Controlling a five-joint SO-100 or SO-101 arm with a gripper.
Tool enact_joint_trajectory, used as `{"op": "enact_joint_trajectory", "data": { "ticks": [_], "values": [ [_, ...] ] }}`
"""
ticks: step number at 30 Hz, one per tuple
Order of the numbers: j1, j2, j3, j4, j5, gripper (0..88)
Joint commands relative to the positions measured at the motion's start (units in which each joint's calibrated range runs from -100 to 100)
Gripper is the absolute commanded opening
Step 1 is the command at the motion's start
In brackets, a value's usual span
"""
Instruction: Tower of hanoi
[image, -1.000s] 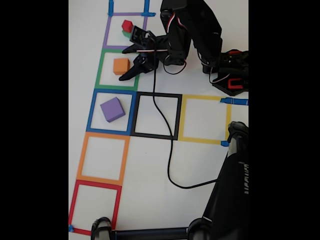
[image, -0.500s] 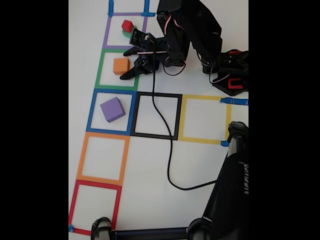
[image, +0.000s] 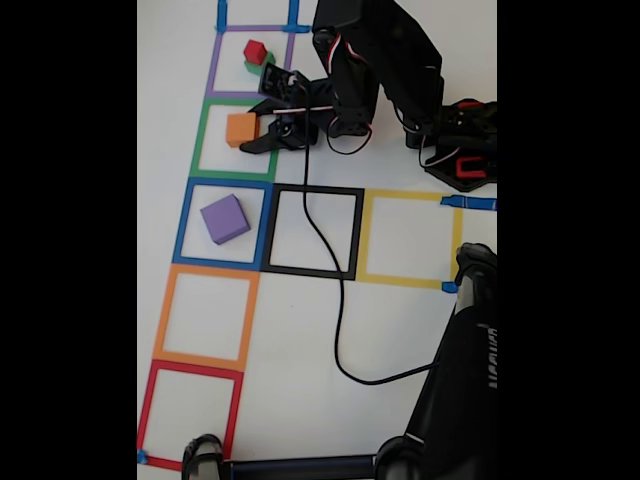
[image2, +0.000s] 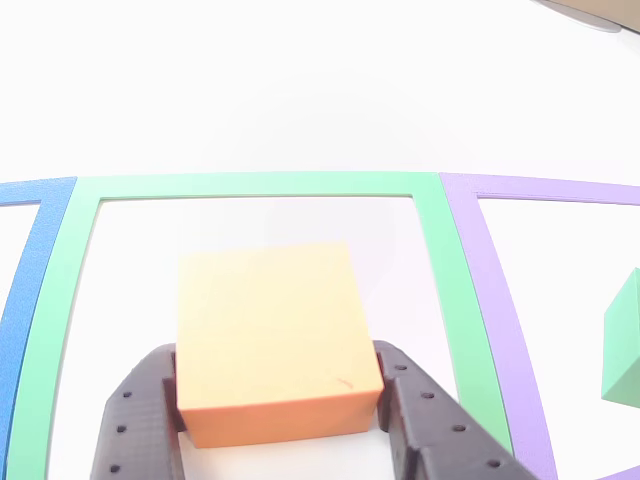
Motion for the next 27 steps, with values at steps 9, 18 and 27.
{"op": "enact_joint_trajectory", "data": {
  "ticks": [9,18,27],
  "values": [
    [-1.5,-18.3,0.6,13.1,0.4,7.6],
    [-2.8,-57.4,2.0,53.3,0.4,5.1],
    [-8.7,-80.1,-2.4,78.4,0.4,1.6]
  ]
}}
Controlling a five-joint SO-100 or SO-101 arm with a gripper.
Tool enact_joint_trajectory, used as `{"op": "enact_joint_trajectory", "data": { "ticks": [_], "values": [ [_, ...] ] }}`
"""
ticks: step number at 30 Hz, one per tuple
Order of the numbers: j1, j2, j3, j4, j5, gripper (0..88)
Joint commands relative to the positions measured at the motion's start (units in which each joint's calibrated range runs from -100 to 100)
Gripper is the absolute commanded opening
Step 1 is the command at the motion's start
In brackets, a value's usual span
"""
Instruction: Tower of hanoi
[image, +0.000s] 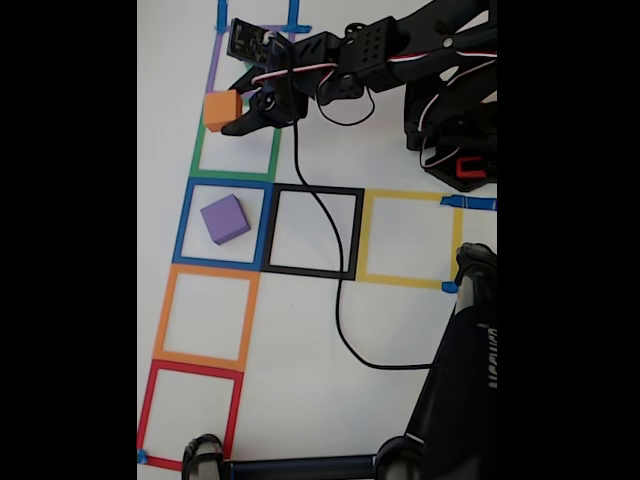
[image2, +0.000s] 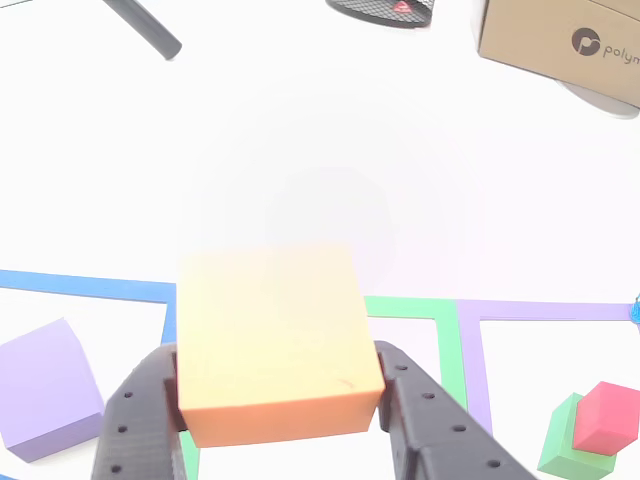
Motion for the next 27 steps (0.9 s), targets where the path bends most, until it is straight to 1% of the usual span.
{"op": "enact_joint_trajectory", "data": {
  "ticks": [1,8,11,18,23,25,27],
  "values": [
    [-3.6,-10.7,-6.0,11.9,0.0,1.4],
    [-10.3,-18.6,-17.3,29.1,0.0,1.1],
    [-12.7,-19.6,-25.3,39.7,0.0,1.1],
    [-19.9,-16.9,-53.4,65.7,0.0,1.1],
    [-25.3,-9.8,-78.0,83.4,0.0,1.1],
    [-27.1,-7.4,-85.7,88.1,0.0,1.1],
    [-28.4,-6.7,-88.6,89.8,0.0,1.1]
  ]
}}
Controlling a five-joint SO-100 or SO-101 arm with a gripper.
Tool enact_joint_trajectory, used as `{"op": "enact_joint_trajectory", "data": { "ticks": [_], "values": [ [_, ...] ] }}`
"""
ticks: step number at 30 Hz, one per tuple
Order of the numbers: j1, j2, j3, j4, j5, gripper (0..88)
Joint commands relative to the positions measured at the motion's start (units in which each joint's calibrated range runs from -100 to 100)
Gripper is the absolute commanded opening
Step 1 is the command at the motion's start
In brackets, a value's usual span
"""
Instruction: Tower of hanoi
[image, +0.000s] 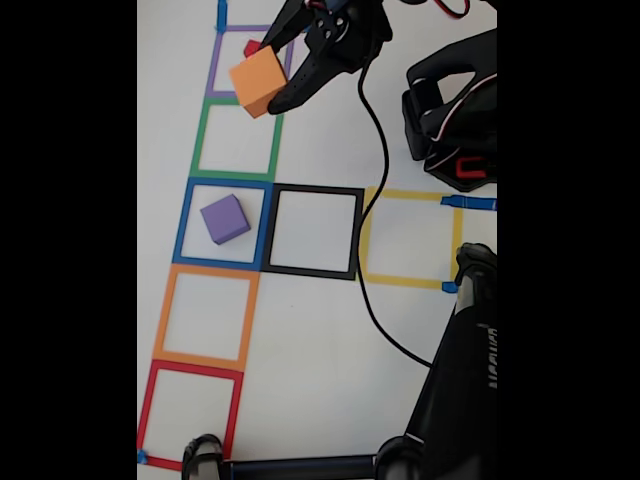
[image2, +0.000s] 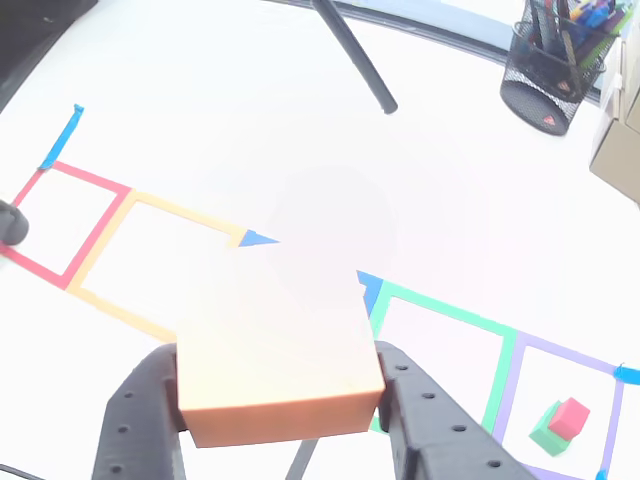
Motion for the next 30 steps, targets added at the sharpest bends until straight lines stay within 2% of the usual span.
{"op": "enact_joint_trajectory", "data": {
  "ticks": [1,6,10,16,20,23,26,30],
  "values": [
    [-2.9,2.9,-11.2,5.1,0.0,1.1],
    [-2.0,1.4,-1.5,2.9,0.0,1.1],
    [-0.4,-1.1,14.2,-7.7,0.0,1.1],
    [0.6,-1.9,42.5,-36.6,0.0,1.1],
    [0.9,3.3,59.5,-62.9,0.0,1.2],
    [0.9,13.2,65.5,-81.0,0.0,1.2],
    [0.2,22.7,65.6,-90.9,0.0,1.2],
    [-1.1,30.6,65.5,-98.3,0.0,1.2]
  ]
}}
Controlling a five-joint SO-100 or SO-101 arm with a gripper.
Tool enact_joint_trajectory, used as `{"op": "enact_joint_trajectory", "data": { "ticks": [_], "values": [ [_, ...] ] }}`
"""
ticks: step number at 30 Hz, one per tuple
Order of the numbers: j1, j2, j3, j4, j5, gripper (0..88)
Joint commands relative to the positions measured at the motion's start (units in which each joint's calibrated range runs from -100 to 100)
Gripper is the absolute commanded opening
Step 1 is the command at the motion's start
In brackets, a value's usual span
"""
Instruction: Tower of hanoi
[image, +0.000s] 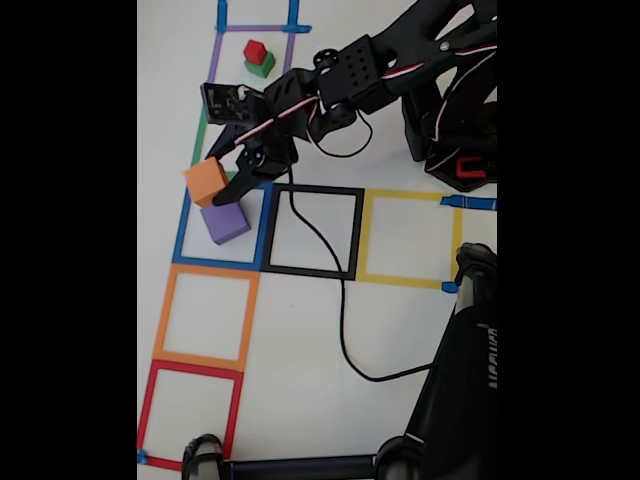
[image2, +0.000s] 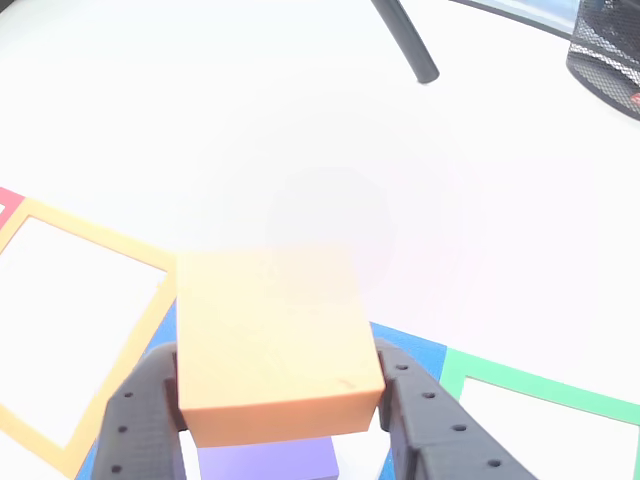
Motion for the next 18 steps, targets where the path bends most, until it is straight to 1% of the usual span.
{"op": "enact_joint_trajectory", "data": {
  "ticks": [1,18],
  "values": [
    [-1.8,6.3,-0.4,-9.5,0.2,1.2],
    [-4.2,27.0,-0.8,-29.8,0.2,1.2]
  ]
}}
